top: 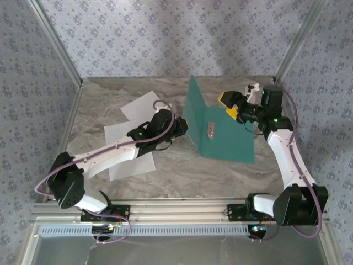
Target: Put the files into the folder
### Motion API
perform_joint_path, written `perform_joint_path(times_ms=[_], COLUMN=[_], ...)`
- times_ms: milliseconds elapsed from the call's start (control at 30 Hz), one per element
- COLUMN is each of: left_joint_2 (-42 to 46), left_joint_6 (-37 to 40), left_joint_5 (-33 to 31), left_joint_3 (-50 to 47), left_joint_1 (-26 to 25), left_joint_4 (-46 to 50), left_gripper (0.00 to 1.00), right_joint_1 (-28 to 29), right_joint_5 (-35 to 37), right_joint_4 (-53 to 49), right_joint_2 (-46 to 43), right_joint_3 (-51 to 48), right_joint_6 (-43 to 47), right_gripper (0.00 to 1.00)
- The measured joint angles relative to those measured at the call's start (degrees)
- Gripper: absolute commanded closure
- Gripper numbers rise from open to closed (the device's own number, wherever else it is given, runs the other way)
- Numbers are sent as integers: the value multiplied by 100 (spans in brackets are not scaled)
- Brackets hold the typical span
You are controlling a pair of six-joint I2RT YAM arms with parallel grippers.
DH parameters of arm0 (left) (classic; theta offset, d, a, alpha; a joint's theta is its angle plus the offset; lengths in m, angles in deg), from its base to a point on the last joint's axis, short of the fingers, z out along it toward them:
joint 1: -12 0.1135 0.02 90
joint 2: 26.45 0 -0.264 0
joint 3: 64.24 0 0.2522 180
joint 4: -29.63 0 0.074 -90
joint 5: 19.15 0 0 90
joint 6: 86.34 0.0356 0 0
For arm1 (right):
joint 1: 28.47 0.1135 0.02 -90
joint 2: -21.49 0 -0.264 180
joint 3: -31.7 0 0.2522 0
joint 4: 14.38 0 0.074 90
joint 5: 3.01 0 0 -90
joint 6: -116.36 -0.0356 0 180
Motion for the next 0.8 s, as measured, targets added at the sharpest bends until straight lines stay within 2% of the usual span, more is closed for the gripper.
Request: perform_joint_path(times_ms=[67,133,167,233,267,333,400,467,633,800], left_joint_2=[103,197,223,286,323,433,560,634,466,376], left_joint_6=[-138,-232,-249,-249,-251,-144,-28,164,743,1215], left_joint_5=[-90,-179,-203,-234,-240,-304,-319,-131,737,1364], left_joint_3=[-208,-396,-435,-472,-483,-483,-483,-481,-391,-337], left_joint_1=[-31,-81,-94,-133,-149,-155,-122,31,841,1178], left_joint_4=[-116,-179,-184,-170,-157,-68,55,116,238,382], left_gripper=[97,90,81,57,48,33,24,23,25,30], right_joint_1=[39,101,129,181,201,236,262,278,289,295], right_joint_5=[20,46,63,90,94,120,138,153,155,155], right_joint_4=[-7,-11,-13,-17,-24,-37,-50,-59,-103,-118], right_joint_2=[0,0,2,20,42,101,157,195,243,245], right_joint_3=[-70,-140,-177,-247,-267,-308,-350,-396,-476,-525], right_joint_6=[24,61,79,129,146,184,219,262,326,367], right_gripper=[4,4,4,4,4,4,4,4,4,3])
